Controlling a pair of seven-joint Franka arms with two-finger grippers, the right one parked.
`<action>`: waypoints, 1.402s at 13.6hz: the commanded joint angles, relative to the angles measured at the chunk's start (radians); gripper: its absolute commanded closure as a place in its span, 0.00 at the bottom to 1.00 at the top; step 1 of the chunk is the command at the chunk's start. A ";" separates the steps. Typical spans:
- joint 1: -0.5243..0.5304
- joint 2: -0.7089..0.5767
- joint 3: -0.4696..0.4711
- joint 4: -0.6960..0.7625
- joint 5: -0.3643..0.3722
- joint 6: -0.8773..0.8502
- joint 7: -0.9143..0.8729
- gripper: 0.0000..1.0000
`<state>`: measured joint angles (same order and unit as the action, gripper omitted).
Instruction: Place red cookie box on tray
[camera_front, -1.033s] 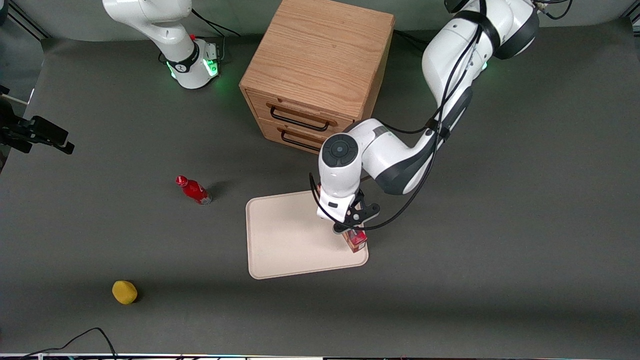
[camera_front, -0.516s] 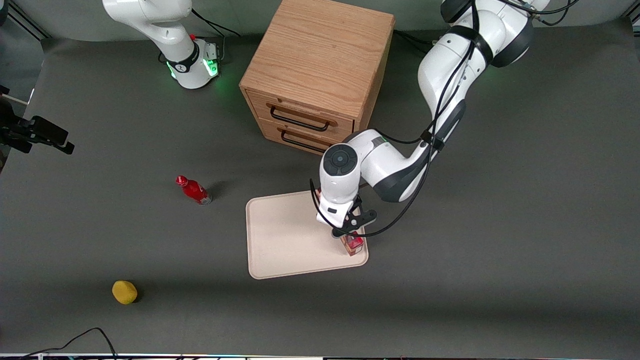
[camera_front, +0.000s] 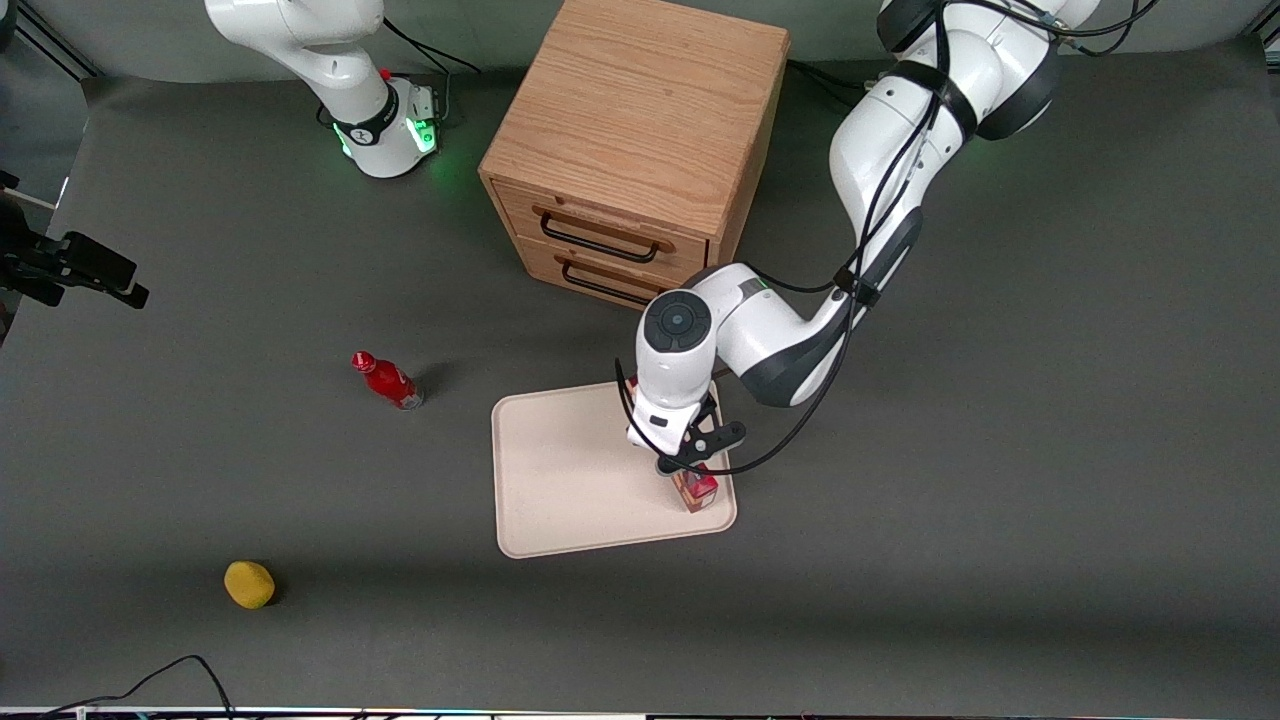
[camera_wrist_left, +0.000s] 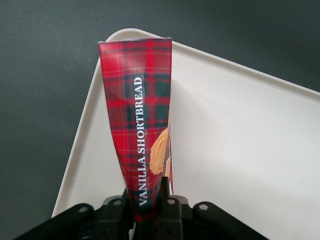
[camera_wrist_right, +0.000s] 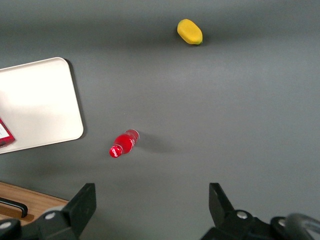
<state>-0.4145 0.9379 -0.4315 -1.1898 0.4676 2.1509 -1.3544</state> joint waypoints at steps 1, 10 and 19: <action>-0.020 0.024 0.010 0.032 0.032 0.019 0.006 0.67; 0.003 -0.031 -0.009 0.032 0.022 -0.099 0.038 0.00; 0.230 -0.442 -0.073 -0.087 -0.251 -0.620 0.565 0.00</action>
<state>-0.2440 0.6429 -0.5151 -1.1410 0.2641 1.5771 -0.9098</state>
